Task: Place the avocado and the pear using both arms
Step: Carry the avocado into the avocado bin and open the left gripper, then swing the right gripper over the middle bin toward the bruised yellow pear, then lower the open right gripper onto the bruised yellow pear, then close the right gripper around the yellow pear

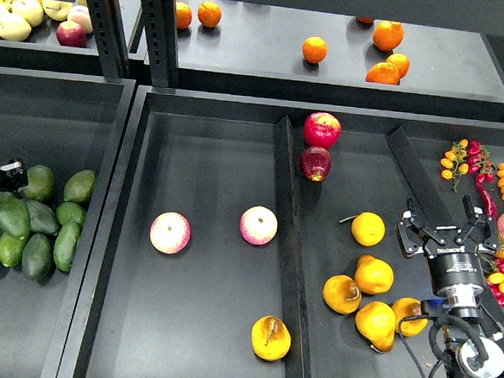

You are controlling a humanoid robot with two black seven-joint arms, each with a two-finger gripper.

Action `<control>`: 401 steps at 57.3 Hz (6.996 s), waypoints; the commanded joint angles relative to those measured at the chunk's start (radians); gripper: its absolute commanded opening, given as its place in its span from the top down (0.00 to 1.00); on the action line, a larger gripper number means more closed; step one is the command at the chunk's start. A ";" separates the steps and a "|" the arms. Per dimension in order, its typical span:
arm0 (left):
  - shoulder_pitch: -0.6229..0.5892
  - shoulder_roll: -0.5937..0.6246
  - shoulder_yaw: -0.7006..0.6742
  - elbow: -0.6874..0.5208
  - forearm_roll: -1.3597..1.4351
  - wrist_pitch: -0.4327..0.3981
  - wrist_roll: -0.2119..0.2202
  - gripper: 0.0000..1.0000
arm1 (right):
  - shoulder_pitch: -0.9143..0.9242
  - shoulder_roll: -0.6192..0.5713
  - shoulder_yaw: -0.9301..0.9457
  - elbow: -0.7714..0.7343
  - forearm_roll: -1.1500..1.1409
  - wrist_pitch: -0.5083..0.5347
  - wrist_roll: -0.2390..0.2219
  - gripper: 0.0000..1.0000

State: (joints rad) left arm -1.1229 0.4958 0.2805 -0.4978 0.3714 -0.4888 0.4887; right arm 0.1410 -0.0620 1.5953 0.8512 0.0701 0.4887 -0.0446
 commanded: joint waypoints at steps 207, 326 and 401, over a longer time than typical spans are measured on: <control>0.206 -0.017 -0.869 0.120 -0.109 0.000 0.000 0.00 | 0.854 -0.510 -1.434 0.141 -0.096 0.000 -0.444 0.00; 0.259 -0.051 -0.975 0.114 -0.111 0.000 0.000 0.00 | 0.799 -0.124 -1.759 0.011 -0.308 0.000 -0.444 0.00; 0.261 -0.051 -0.971 0.107 -0.109 0.000 0.000 0.00 | 0.784 -0.051 -1.749 -0.060 -0.372 0.000 -0.444 0.37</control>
State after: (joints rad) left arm -0.8621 0.4449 -0.6895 -0.3912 0.2623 -0.4886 0.4887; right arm 0.9264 -0.1158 -0.1591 0.7923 -0.2662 0.4887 -0.4887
